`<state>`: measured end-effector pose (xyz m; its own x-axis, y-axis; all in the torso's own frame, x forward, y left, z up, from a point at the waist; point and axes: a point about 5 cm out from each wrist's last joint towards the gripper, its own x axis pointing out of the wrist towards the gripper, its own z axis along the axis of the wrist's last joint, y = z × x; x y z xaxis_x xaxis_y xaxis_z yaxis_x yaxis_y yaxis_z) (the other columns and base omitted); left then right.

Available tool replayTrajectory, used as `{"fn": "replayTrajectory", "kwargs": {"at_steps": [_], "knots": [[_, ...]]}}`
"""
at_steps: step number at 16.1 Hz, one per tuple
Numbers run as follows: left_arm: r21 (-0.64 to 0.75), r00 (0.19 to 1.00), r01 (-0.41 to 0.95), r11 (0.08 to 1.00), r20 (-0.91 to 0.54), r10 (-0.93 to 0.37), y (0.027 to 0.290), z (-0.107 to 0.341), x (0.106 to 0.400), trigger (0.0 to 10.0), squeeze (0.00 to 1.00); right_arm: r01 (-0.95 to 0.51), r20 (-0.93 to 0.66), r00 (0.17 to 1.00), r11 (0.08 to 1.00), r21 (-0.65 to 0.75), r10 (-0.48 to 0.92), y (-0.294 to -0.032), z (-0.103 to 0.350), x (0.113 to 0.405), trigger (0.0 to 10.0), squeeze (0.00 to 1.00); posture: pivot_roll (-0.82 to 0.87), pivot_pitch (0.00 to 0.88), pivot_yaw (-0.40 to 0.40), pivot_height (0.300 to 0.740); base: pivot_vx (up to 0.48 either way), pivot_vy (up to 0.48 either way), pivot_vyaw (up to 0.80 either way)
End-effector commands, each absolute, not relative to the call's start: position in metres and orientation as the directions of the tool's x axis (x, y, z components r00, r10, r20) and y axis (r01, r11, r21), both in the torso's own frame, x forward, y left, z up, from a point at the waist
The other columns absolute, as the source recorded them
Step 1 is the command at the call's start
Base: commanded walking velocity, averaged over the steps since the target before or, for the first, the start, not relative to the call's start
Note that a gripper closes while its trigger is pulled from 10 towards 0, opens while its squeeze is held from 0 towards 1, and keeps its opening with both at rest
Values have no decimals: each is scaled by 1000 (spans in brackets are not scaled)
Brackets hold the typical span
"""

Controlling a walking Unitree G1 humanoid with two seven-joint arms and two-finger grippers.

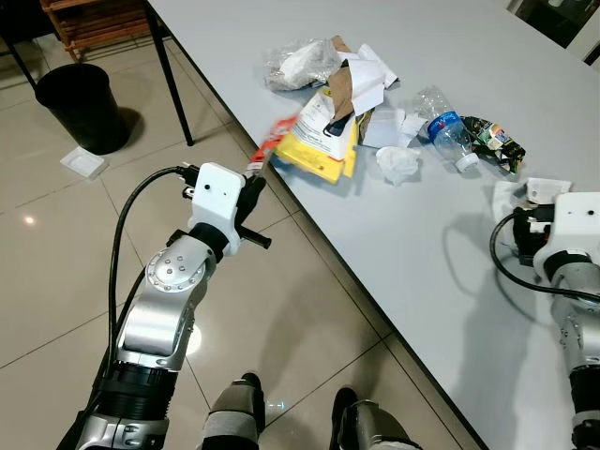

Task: Picking trash to rubbish bin

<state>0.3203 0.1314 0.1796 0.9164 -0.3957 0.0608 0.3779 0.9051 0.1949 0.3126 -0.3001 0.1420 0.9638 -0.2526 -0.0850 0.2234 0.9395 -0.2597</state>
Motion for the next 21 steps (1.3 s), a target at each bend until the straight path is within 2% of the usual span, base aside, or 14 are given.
{"fn": "replayTrajectory", "kwargs": {"at_steps": [1,8,13,18,21], "knots": [[197,911,390,900,64,-409,127,181,319,0,0,216,-136,957,942,-255,-257,-299,127,306,0,0,346,248,-48,740,0,0,0],[185,904,390,902,107,-413,116,189,324,0,0,314,38,949,916,-249,-314,-295,151,299,0,0,305,222,-54,740,0,0,0],[156,902,377,913,161,-400,100,194,335,0,0,390,217,912,898,-204,-347,-285,181,282,0,0,241,184,-54,740,0,0,0],[126,894,393,911,182,-410,83,194,342,0,0,421,278,890,886,-195,-362,-283,197,270,0,0,159,146,-60,740,0,0,0],[107,890,400,910,191,-413,74,192,344,0,0,405,318,885,900,-161,-341,-273,210,261,0,0,129,130,-58,740,0,0,0]]}}
